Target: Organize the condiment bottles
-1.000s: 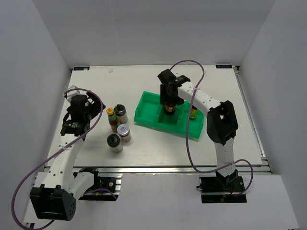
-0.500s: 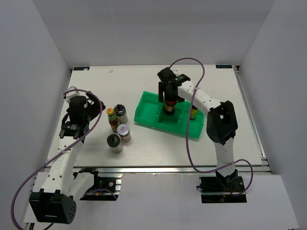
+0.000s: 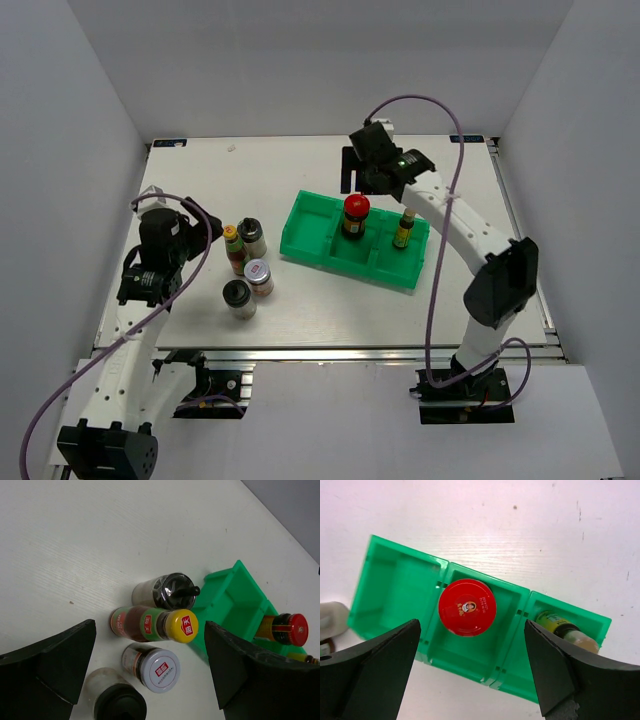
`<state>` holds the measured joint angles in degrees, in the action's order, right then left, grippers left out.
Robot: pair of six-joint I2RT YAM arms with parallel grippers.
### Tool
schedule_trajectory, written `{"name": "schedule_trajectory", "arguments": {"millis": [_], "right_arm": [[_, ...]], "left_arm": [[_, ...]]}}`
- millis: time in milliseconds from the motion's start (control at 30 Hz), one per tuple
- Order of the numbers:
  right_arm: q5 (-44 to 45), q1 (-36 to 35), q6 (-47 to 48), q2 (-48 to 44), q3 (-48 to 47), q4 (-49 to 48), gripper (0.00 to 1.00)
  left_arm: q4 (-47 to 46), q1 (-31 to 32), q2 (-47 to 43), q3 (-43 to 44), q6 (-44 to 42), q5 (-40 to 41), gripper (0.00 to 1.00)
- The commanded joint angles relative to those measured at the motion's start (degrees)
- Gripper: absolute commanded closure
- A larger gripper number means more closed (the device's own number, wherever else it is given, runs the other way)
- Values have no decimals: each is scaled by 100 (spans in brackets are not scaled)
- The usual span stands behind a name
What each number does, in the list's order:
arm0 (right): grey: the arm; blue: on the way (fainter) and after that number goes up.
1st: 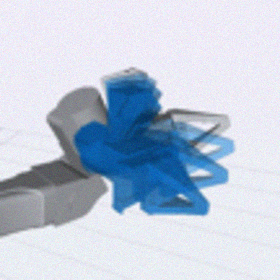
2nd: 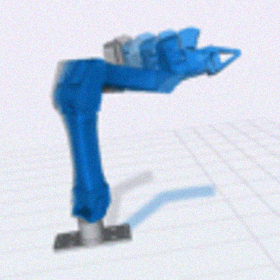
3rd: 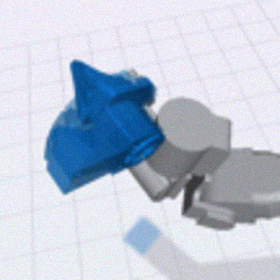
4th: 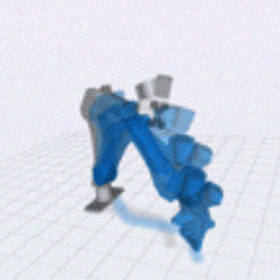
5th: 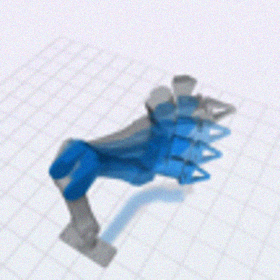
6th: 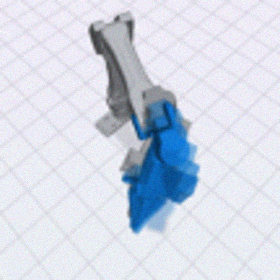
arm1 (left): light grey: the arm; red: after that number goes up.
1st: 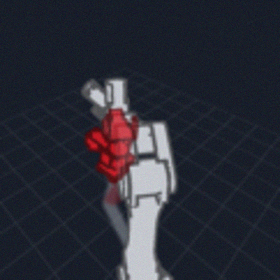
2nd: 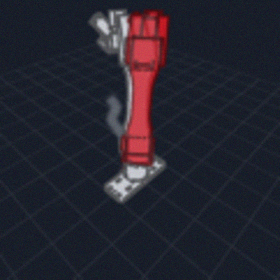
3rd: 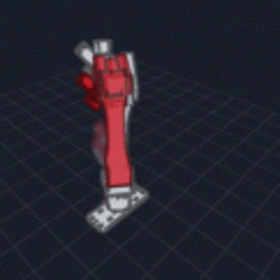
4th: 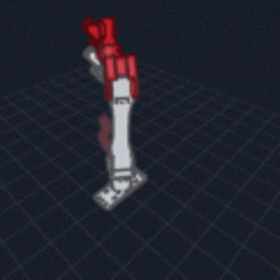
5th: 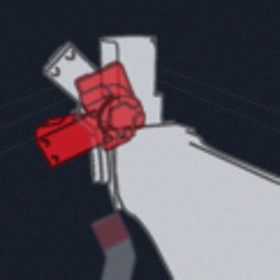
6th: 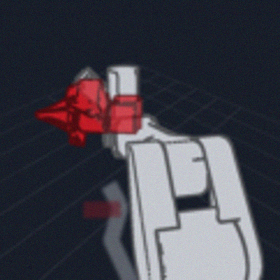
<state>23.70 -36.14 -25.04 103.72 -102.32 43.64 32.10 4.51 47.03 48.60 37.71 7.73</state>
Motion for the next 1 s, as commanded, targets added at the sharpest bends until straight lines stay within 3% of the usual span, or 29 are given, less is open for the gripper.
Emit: {"name": "schedule_trajectory", "arguments": {"millis": [0,167,367,500,667,967], "right_arm": [[-92,-42,271,-580,282,-504,11],[-454,-60,377,-1029,862,-856,11],[-577,-60,473,-1319,1346,-1024,11],[-657,-60,500,-1425,1566,-1041,11],[-639,-60,526,-1530,1909,-1182,11],[-586,-60,561,-1635,2251,-1270,11]], "left_arm": [[174,233,-175,115,-141,44,2],[-239,812,-141,35,-571,-175,2],[112,1718,403,413,-766,553,2],[560,1816,720,554,-555,1317,2],[500,1816,1027,528,-520,1442,2],[-625,1825,1326,27,-1011,1372,4]]}}
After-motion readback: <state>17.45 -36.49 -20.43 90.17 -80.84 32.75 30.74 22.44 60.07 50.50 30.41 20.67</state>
